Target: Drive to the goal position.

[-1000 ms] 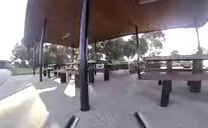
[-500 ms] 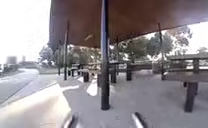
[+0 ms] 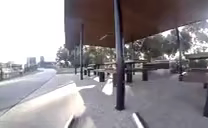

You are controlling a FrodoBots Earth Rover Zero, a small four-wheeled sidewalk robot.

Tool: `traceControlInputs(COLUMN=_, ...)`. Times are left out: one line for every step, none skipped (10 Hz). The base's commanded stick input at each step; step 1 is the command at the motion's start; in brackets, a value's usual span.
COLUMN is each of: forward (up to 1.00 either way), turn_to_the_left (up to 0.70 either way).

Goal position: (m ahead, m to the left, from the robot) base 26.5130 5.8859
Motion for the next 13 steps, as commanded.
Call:
traceControlInputs(forward=0.0, turn_to_the_left=0.7)
traceControlInputs(forward=0.0, turn_to_the_left=0.7)
traceControlInputs(forward=0.0, turn_to_the_left=0.7)
traceControlInputs(forward=0.0, turn_to_the_left=0.7)
traceControlInputs(forward=0.0, turn_to_the_left=0.7)
traceControlInputs(forward=0.0, turn_to_the_left=0.7)
traceControlInputs(forward=0.0, turn_to_the_left=0.7)
traceControlInputs(forward=0.0, turn_to_the_left=0.7)
traceControlInputs(forward=0.0, turn_to_the_left=0.7)
traceControlInputs(forward=0.0, turn_to_the_left=0.7)
traceControlInputs(forward=0.0, turn_to_the_left=0.7)
traceControlInputs(forward=0.0, turn_to_the_left=0.7)
traceControlInputs(forward=0.0, turn_to_the_left=0.7)
